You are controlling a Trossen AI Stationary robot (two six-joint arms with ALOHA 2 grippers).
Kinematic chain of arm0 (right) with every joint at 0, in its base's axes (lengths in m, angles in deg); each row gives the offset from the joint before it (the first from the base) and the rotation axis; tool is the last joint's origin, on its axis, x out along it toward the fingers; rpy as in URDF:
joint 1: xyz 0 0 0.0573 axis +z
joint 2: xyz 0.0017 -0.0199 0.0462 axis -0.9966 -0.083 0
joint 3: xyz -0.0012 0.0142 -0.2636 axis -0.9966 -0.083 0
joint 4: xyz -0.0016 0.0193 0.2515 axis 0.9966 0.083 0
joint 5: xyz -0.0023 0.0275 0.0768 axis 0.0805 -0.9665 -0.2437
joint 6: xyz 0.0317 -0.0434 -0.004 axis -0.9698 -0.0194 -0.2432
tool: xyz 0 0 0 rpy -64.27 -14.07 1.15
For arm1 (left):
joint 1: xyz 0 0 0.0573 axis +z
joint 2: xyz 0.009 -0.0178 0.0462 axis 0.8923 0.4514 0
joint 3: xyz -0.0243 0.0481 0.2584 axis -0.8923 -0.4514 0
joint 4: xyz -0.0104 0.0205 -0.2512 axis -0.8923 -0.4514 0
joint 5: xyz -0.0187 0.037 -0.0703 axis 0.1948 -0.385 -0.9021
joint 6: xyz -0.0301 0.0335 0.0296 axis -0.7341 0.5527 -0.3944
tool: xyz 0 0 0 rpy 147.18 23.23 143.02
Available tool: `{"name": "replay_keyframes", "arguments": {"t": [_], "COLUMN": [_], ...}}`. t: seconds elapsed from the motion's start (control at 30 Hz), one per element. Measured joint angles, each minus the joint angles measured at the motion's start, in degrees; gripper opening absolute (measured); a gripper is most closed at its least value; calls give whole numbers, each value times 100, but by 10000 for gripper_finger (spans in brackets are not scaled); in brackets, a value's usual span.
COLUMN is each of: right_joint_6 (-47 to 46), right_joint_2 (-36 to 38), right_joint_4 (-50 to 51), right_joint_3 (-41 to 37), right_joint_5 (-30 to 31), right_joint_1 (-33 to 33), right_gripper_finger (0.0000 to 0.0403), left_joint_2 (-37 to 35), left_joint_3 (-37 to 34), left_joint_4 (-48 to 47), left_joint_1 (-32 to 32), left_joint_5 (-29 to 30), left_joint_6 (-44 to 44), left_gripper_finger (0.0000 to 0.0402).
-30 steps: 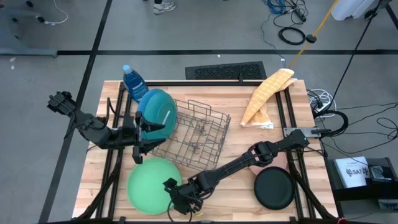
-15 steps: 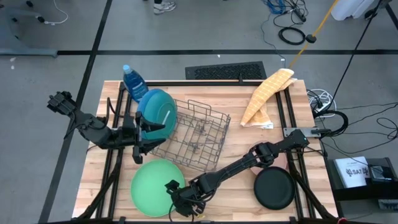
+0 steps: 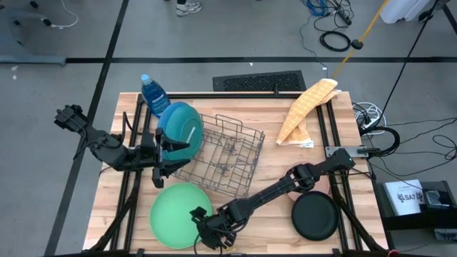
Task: Sort dishes
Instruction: Put the light green plate into the dish rack
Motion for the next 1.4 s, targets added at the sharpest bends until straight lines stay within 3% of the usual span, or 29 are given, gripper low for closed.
{"name": "replay_keyframes", "arguments": {"t": [0.17, 0.67, 0.8, 1.4], "right_joint_6": [108, 80, -57, -140], "right_joint_2": [2, 221, 177, 136], "right_joint_4": [-30, -284, 91, 101], "right_joint_3": [0, 22, 0, 4], "right_joint_5": [-2, -9, -146, -146], "right_joint_1": [34, 65, 29, -81], "right_gripper_finger": [107, 106, 97, 33], "left_joint_2": [0, 0, 0, 0], "left_joint_3": [0, 0, 0, 0], "left_joint_4": [0, 0, -1, 4], "left_joint_1": [0, 0, 0, 0], "left_joint_5": [0, 1, 3, 5], "left_joint_6": [-15, 4, 4, 9], "left_gripper_finger": [267, 267, 267, 267]}}
